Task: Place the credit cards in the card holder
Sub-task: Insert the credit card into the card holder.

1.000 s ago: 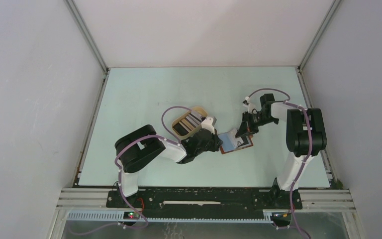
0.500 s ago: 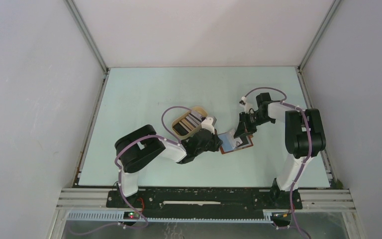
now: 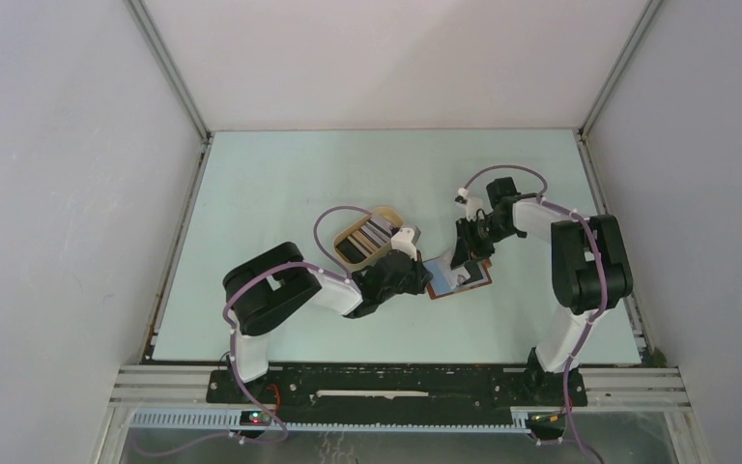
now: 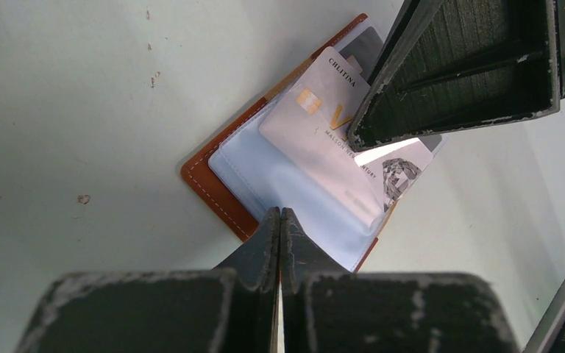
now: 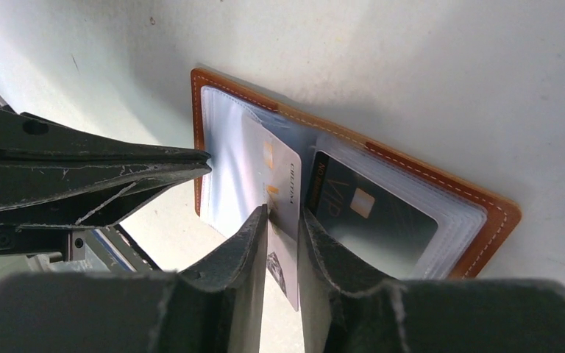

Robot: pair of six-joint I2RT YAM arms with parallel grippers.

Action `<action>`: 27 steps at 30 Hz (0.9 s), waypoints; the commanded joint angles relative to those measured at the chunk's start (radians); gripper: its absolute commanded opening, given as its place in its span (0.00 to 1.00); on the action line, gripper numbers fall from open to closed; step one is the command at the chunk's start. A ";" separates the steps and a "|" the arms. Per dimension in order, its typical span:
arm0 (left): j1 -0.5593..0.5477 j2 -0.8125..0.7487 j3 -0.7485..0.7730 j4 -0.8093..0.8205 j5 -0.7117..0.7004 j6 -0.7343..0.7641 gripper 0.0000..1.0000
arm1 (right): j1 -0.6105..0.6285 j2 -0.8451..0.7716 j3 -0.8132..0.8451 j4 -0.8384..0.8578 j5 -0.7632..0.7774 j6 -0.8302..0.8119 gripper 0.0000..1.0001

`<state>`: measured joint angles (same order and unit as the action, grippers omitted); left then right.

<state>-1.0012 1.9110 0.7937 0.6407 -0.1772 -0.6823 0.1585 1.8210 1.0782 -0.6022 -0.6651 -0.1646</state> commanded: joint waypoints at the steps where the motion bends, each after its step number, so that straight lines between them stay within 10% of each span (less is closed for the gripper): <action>1: -0.005 -0.011 0.014 -0.064 -0.009 0.010 0.01 | 0.032 -0.030 0.028 -0.006 0.064 -0.037 0.31; 27: -0.005 -0.028 -0.007 -0.027 0.002 0.019 0.02 | 0.048 -0.080 0.042 -0.042 0.090 -0.067 0.48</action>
<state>-1.0016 1.9091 0.7933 0.6411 -0.1764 -0.6815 0.2161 1.7809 1.0882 -0.6292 -0.5835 -0.2043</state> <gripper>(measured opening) 0.016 0.467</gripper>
